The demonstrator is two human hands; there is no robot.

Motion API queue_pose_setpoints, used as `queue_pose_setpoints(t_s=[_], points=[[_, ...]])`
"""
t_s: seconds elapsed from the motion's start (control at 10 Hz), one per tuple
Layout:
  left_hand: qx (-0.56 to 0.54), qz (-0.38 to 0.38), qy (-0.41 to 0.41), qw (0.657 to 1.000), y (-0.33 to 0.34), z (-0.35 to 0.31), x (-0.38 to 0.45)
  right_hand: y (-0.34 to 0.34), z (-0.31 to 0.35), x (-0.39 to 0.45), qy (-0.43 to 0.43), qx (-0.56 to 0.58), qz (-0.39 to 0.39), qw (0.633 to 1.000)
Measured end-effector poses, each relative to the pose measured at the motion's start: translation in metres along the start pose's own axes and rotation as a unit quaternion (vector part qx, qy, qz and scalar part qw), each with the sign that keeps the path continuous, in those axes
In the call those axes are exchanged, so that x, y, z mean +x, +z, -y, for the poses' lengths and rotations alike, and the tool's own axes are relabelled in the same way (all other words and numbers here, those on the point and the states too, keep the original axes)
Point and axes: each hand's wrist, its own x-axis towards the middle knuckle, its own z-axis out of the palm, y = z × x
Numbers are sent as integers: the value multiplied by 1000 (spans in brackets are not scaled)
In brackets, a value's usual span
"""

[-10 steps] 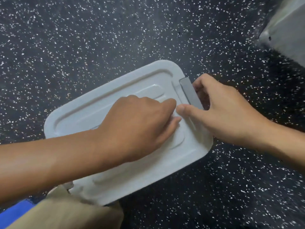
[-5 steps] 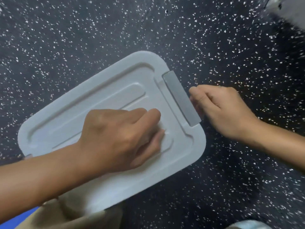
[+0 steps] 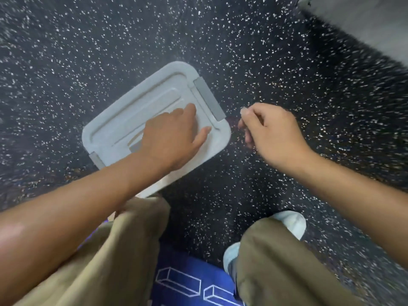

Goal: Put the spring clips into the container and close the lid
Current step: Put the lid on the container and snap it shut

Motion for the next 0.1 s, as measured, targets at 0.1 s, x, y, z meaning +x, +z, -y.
queue_pose_setpoints(t_s=[0.1], points=[[-54,90,-45,994,-21,1,5,-33,23,-18,23,7,-40,999]])
